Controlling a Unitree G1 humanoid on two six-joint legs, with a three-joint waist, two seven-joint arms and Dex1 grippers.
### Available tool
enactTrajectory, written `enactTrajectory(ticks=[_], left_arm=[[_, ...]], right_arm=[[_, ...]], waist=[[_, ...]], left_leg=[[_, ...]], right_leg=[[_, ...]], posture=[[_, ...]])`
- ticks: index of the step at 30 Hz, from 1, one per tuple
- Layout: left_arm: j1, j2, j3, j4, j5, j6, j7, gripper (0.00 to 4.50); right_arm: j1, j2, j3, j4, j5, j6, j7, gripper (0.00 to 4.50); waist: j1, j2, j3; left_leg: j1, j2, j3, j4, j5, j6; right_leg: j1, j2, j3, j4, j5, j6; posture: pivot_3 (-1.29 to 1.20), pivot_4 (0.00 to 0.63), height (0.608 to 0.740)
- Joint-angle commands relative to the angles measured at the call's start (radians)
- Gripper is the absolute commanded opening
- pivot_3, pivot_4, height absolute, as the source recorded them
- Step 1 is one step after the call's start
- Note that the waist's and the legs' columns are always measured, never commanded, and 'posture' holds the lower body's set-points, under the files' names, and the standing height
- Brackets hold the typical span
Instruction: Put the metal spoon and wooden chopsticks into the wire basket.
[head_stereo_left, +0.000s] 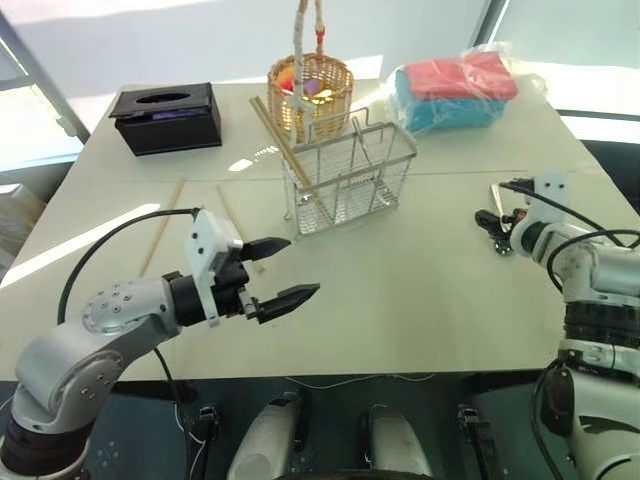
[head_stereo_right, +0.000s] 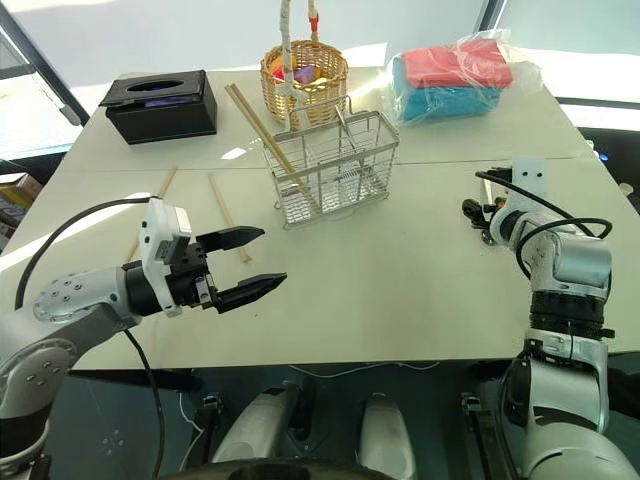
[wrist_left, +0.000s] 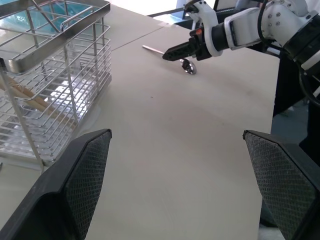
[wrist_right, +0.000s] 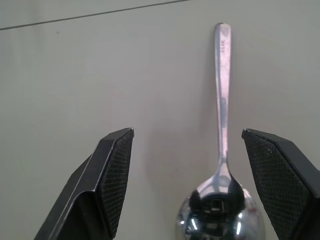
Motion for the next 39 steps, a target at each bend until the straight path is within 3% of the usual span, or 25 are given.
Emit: enactTrajectory(ticks=[1, 10, 26, 28, 39], left_arm=[[0.009, 0.000, 0.020, -0.049, -0.009, -0.010, 0.025, 4.46], [0.010, 0.033, 0.056, -0.070, -0.065, 0.004, 0.051, 4.46], [-0.006, 0.091, 0.082, -0.068, -0.121, -0.005, 0.059, 4.46], [-0.005, 0.093, 0.086, -0.070, -0.123, -0.006, 0.061, 4.50], [-0.011, 0.096, 0.089, -0.067, -0.122, -0.013, 0.070, 4.50]], right_arm=[[-0.058, -0.017, -0.013, 0.097, -0.036, -0.120, -0.012, 3.57], [-0.135, 0.012, -0.004, 0.282, -0.046, -0.204, -0.008, 3.57], [-0.181, 0.031, 0.013, 0.364, -0.069, -0.232, 0.003, 3.57], [-0.182, 0.029, 0.011, 0.372, -0.070, -0.238, 0.000, 4.46], [-0.189, 0.024, 0.017, 0.385, -0.073, -0.232, 0.005, 4.49]], waist=[[0.000, 0.000, 0.000], [0.001, 0.000, 0.000], [-0.001, 0.000, 0.000], [-0.001, 0.000, 0.000], [-0.001, 0.000, 0.000]], left_leg=[[0.000, 0.000, 0.000, 0.000, 0.000, 0.000], [0.001, 0.000, 0.000, 0.000, 0.001, -0.001], [0.002, 0.000, 0.000, 0.001, 0.001, -0.001], [0.002, 0.000, 0.000, 0.001, 0.001, -0.001], [0.002, 0.000, 0.000, 0.001, 0.001, -0.001]], right_leg=[[0.000, 0.000, 0.000, 0.000, 0.000, 0.000], [0.001, 0.001, 0.000, 0.001, 0.000, 0.000], [0.001, 0.001, 0.000, 0.002, 0.000, 0.000], [0.001, 0.001, 0.000, 0.002, 0.000, 0.000], [0.001, 0.001, 0.000, 0.002, 0.000, 0.000]], posture=[[0.00, 0.150, 0.740], [0.00, 0.150, 0.740], [0.00, 0.150, 0.740], [0.00, 0.150, 0.740], [0.00, 0.150, 0.740]])
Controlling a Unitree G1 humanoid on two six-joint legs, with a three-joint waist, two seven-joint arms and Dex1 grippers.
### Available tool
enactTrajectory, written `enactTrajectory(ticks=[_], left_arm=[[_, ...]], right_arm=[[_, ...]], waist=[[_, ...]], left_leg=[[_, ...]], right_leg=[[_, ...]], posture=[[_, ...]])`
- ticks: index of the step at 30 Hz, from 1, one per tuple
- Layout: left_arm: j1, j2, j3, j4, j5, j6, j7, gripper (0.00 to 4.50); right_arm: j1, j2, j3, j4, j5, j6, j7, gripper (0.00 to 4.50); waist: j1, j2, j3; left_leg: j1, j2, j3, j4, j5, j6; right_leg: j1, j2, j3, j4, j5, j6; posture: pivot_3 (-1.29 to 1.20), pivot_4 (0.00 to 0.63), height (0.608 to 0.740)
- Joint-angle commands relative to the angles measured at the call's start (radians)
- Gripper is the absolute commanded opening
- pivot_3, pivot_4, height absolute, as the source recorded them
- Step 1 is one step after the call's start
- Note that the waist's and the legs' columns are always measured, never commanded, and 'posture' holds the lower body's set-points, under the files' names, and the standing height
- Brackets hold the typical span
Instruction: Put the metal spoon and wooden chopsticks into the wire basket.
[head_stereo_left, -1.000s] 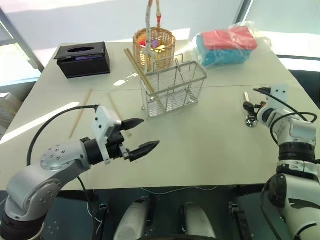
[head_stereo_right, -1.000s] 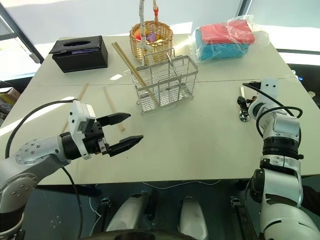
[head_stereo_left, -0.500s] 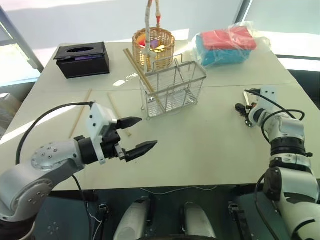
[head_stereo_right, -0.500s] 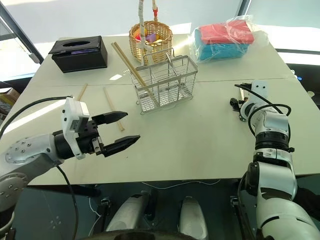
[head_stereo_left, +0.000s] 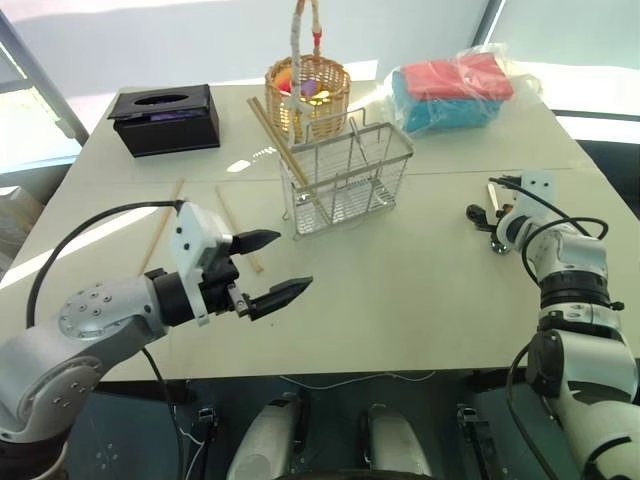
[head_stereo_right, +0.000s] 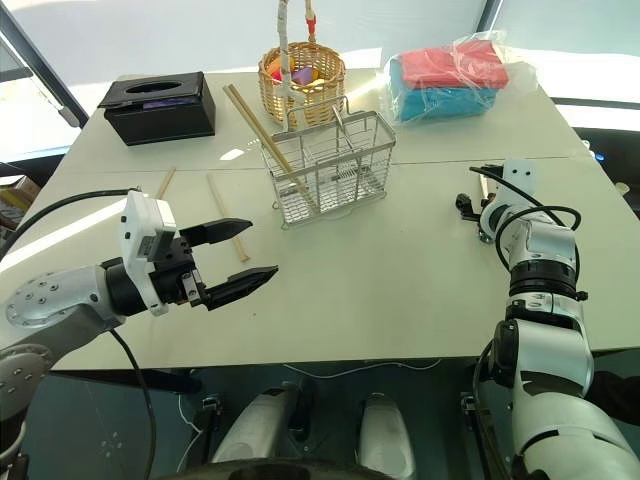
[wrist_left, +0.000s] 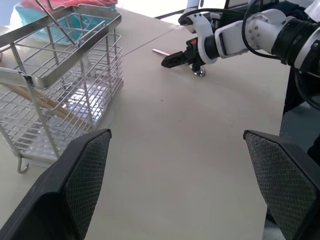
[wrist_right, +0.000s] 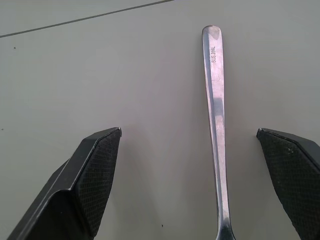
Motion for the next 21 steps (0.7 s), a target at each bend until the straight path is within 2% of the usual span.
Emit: enactTrajectory(ticks=[1, 2, 5, 12, 17, 21], left_arm=[[-0.015, 0.008, 0.026, -0.030, -0.015, -0.016, 0.000, 4.50], [-0.015, 0.007, 0.025, -0.029, -0.014, -0.017, 0.000, 4.50], [-0.013, 0.002, 0.019, -0.028, -0.005, -0.022, 0.000, 4.50], [-0.014, -0.001, 0.019, -0.028, -0.003, -0.028, 0.002, 4.50], [-0.012, 0.001, 0.026, -0.032, -0.011, -0.028, 0.002, 4.50], [-0.009, 0.000, 0.032, -0.027, -0.021, -0.030, -0.003, 4.50]], right_arm=[[-0.028, -0.015, -0.008, -0.004, -0.002, -0.005, 0.004, 4.49], [-0.027, -0.014, -0.010, -0.004, 0.000, -0.006, 0.003, 4.49], [-0.020, -0.012, -0.021, -0.021, 0.008, -0.007, 0.000, 3.65], [-0.014, -0.011, -0.023, -0.040, 0.009, 0.010, 0.001, 0.16], [-0.003, -0.015, -0.021, -0.072, 0.015, 0.061, 0.014, 0.08], [0.045, -0.002, -0.026, -0.245, 0.051, 0.165, 0.035, 0.08]], waist=[[0.000, 0.000, 0.000], [0.000, 0.000, 0.000], [0.000, 0.000, 0.000], [-0.001, 0.000, 0.000], [0.000, 0.000, 0.000], [0.001, 0.000, 0.000]], left_leg=[[0.000, 0.000, 0.000, 0.000, 0.000, 0.000], [0.000, 0.000, 0.000, 0.000, 0.000, 0.000], [0.000, 0.000, 0.000, 0.000, 0.000, 0.000], [0.000, 0.000, 0.000, 0.000, 0.000, 0.000], [0.001, 0.000, 0.000, 0.000, 0.000, 0.000], [0.001, 0.000, 0.000, 0.000, 0.000, 0.000]], right_leg=[[0.000, 0.000, 0.000, 0.000, 0.000, 0.000], [0.000, 0.000, 0.000, 0.000, 0.000, 0.000], [0.000, 0.000, 0.000, 0.000, 0.000, 0.000], [0.000, 0.000, 0.000, 0.001, 0.000, 0.000], [0.001, 0.000, 0.000, 0.001, 0.000, 0.000], [0.000, 0.000, 0.000, 0.001, 0.000, 0.000]], posture=[[0.00, 0.150, 0.740], [0.00, 0.150, 0.740], [0.00, 0.150, 0.740], [0.00, 0.150, 0.740], [0.00, 0.150, 0.740], [0.00, 0.150, 0.740]])
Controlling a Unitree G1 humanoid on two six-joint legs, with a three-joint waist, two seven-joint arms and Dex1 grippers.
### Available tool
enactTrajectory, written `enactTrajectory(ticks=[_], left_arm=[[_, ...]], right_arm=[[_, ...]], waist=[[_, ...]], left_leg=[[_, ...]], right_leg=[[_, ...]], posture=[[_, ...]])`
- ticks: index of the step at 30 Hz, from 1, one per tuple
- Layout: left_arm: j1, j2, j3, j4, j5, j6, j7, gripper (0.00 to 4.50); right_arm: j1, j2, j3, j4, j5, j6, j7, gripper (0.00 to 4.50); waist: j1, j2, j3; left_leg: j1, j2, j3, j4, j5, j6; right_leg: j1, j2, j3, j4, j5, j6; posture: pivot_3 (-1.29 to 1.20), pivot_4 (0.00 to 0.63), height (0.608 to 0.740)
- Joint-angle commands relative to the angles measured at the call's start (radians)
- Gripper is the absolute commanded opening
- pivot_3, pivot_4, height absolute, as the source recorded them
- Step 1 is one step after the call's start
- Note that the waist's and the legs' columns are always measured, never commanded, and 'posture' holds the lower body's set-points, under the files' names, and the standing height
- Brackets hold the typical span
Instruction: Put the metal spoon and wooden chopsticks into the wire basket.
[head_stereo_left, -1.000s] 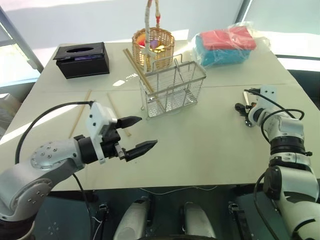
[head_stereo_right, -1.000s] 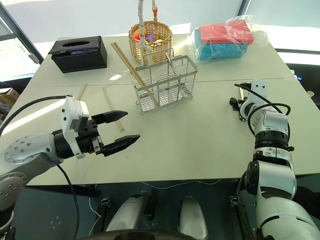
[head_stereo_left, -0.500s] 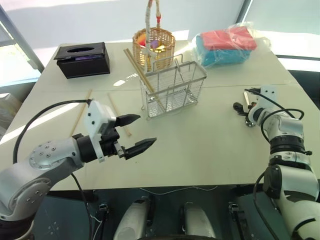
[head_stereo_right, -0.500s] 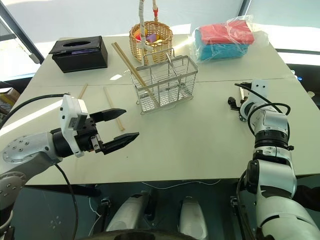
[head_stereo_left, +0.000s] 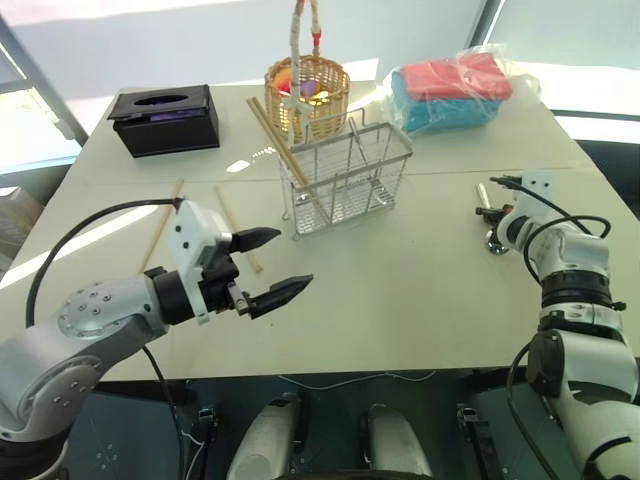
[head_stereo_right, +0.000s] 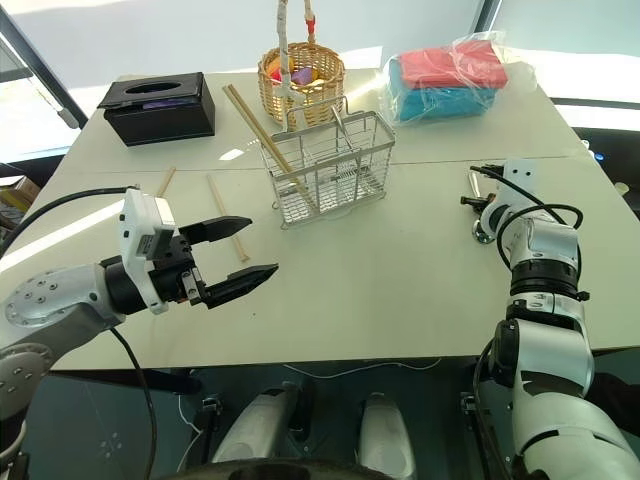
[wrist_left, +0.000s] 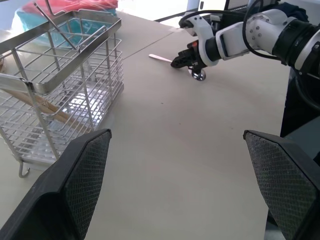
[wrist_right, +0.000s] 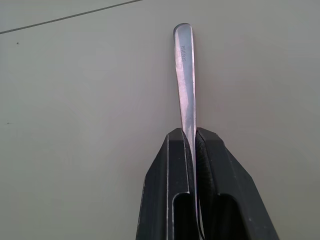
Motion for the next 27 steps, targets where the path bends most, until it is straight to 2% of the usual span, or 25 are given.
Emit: enactTrajectory(ticks=[1, 5, 9, 19, 27], left_arm=[[-0.002, -0.001, 0.032, -0.026, -0.020, -0.025, -0.006, 4.50], [-0.005, -0.006, 0.020, -0.017, -0.013, -0.029, -0.011, 4.50], [-0.019, -0.013, 0.010, 0.001, -0.008, -0.029, -0.019, 4.50], [-0.045, -0.067, 0.015, 0.059, 0.017, -0.057, -0.023, 4.50], [-0.024, -0.050, 0.037, 0.055, 0.028, -0.057, -0.027, 4.50]], right_arm=[[0.045, 0.008, -0.011, -0.246, 0.062, 0.109, 0.029, 0.08], [0.076, 0.056, 0.005, -0.493, 0.100, 0.161, 0.023, 0.08], [0.041, 0.107, 0.014, -0.612, 0.097, 0.068, 0.003, 0.08], [-0.038, 0.308, 0.034, -0.641, 0.116, -0.373, 0.016, 0.08], [-0.116, 0.457, 0.068, -0.541, 0.163, -0.535, 0.058, 0.08]], waist=[[0.001, 0.000, 0.000], [-0.005, 0.001, 0.001], [-0.008, 0.001, 0.001], [-0.004, 0.001, 0.001], [-0.019, 0.001, 0.001]], left_leg=[[0.000, 0.000, 0.000, 0.000, 0.000, 0.000], [-0.001, 0.000, 0.000, 0.000, 0.000, 0.000], [0.000, 0.001, 0.000, 0.000, 0.000, -0.001], [0.001, 0.000, 0.000, -0.001, -0.001, -0.003], [0.001, 0.000, 0.000, 0.000, 0.001, -0.006]], right_leg=[[0.000, 0.000, 0.000, 0.000, 0.000, 0.000], [-0.002, 0.000, 0.000, 0.001, 0.000, 0.000], [-0.002, 0.000, 0.000, 0.001, 0.000, 0.000], [-0.004, 0.001, 0.001, 0.002, 0.001, 0.001], [-0.009, 0.001, 0.002, 0.010, 0.001, 0.002]], posture=[[0.00, 0.150, 0.740], [0.00, 0.150, 0.740], [0.00, 0.150, 0.740], [0.00, 0.150, 0.740], [0.00, 0.150, 0.740]])
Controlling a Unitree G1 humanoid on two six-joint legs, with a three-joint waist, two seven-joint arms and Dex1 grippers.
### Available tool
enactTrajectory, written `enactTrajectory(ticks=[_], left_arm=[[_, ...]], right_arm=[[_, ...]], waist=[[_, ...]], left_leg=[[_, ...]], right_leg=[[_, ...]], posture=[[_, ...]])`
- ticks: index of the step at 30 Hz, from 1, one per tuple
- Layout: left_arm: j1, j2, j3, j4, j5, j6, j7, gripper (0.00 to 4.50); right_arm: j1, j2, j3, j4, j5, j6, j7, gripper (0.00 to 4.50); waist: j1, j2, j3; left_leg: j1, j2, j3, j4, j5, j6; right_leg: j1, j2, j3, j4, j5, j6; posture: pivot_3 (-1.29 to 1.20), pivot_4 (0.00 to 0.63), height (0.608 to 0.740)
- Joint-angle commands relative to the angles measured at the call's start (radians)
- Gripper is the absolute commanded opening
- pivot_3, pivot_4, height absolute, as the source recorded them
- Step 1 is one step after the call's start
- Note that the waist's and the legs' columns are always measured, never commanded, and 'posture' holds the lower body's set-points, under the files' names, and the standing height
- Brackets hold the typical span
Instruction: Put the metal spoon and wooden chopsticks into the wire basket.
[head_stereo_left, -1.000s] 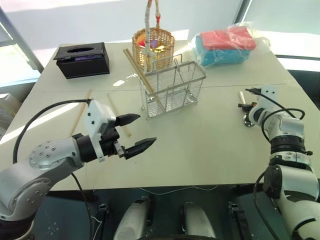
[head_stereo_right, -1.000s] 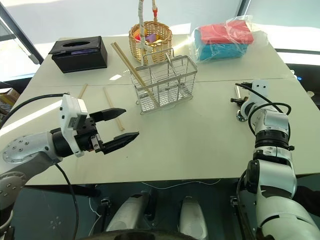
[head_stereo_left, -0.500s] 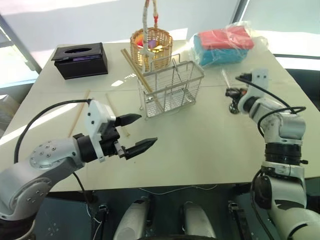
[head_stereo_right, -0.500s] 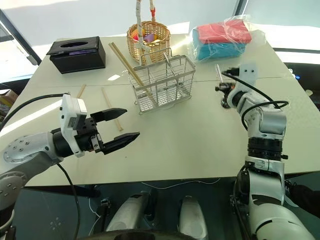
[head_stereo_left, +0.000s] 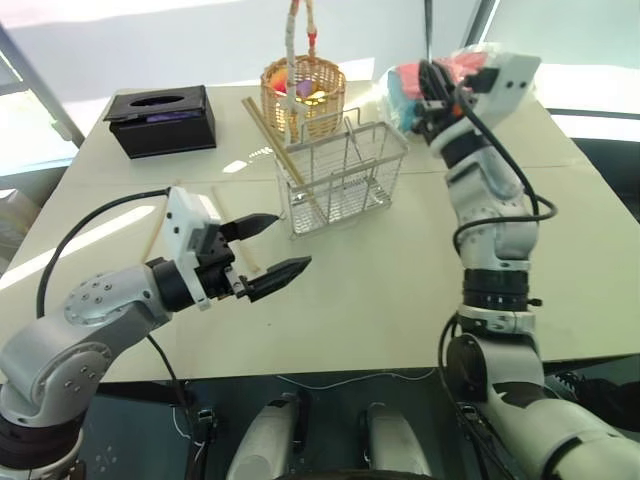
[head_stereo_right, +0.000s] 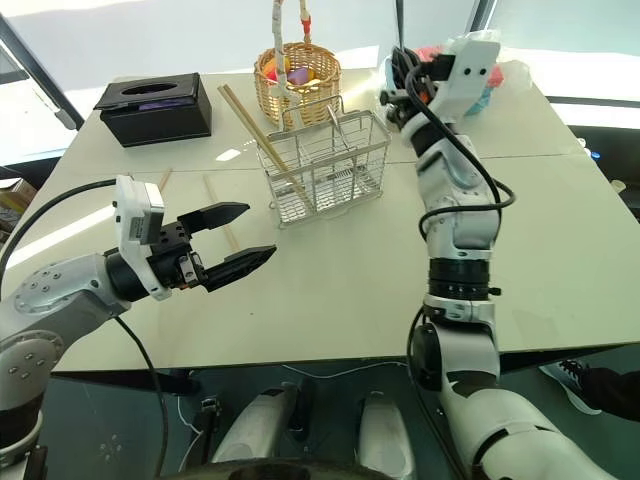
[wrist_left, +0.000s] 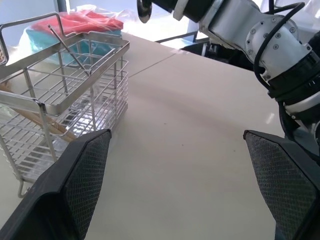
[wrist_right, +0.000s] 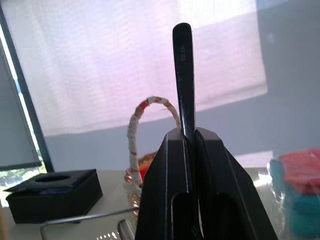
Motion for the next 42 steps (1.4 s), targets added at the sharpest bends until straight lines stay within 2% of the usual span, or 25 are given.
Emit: enactTrajectory(ticks=[1, 6, 13, 20, 31, 42], left_arm=[[0.016, 0.017, 0.043, -0.021, 0.011, -0.016, 0.001, 4.50], [0.063, 0.016, 0.086, -0.039, 0.042, -0.019, 0.057, 4.50], [0.118, -0.002, 0.116, -0.082, 0.077, -0.029, 0.132, 4.50], [0.143, -0.018, 0.147, -0.110, 0.059, -0.029, 0.172, 4.50], [0.127, -0.043, 0.128, -0.127, 0.056, -0.027, 0.214, 4.50], [0.118, -0.055, 0.121, -0.131, 0.055, -0.031, 0.233, 4.50]], right_arm=[[-0.045, 0.045, 0.013, 0.026, 0.034, -0.078, 0.032, 0.08], [-0.058, 0.121, 0.028, 0.160, 0.035, -0.189, 0.075, 0.08], [-0.099, 0.148, 0.027, 0.358, 0.026, -0.333, 0.153, 0.08], [-0.177, 0.120, 0.010, 0.552, 0.014, -0.452, 0.215, 0.08], [-0.251, 0.065, -0.002, 0.739, -0.026, -0.597, 0.235, 0.08], [-0.272, 0.037, -0.009, 0.854, -0.053, -0.661, 0.241, 0.08]], waist=[[-0.003, 0.000, 0.000], [-0.006, 0.000, 0.000], [-0.006, 0.000, 0.000], [-0.005, 0.000, 0.000], [-0.006, 0.000, 0.000], [-0.006, 0.000, 0.000]], left_leg=[[0.000, 0.000, 0.000, 0.000, 0.001, -0.001], [0.000, 0.003, 0.000, -0.001, 0.002, -0.003], [-0.001, 0.004, 0.000, -0.003, 0.003, -0.005], [0.000, 0.006, 0.000, -0.004, 0.004, -0.007], [0.000, 0.007, 0.000, -0.004, 0.004, -0.007], [0.000, 0.007, 0.000, -0.004, 0.004, -0.007]], right_leg=[[-0.001, 0.000, 0.000, 0.001, 0.000, 0.000], [-0.004, 0.006, 0.005, 0.002, 0.002, -0.003], [-0.008, 0.010, 0.011, 0.003, 0.003, -0.006], [-0.009, 0.012, 0.011, 0.003, 0.004, -0.008], [-0.010, 0.013, 0.012, 0.003, 0.005, -0.008], [-0.009, 0.013, 0.012, 0.003, 0.005, -0.008]], posture=[[0.00, 0.150, 0.740], [0.00, 0.150, 0.740], [0.00, 0.150, 0.740], [0.00, 0.150, 0.740], [0.00, 0.150, 0.740], [0.00, 0.150, 0.740]])
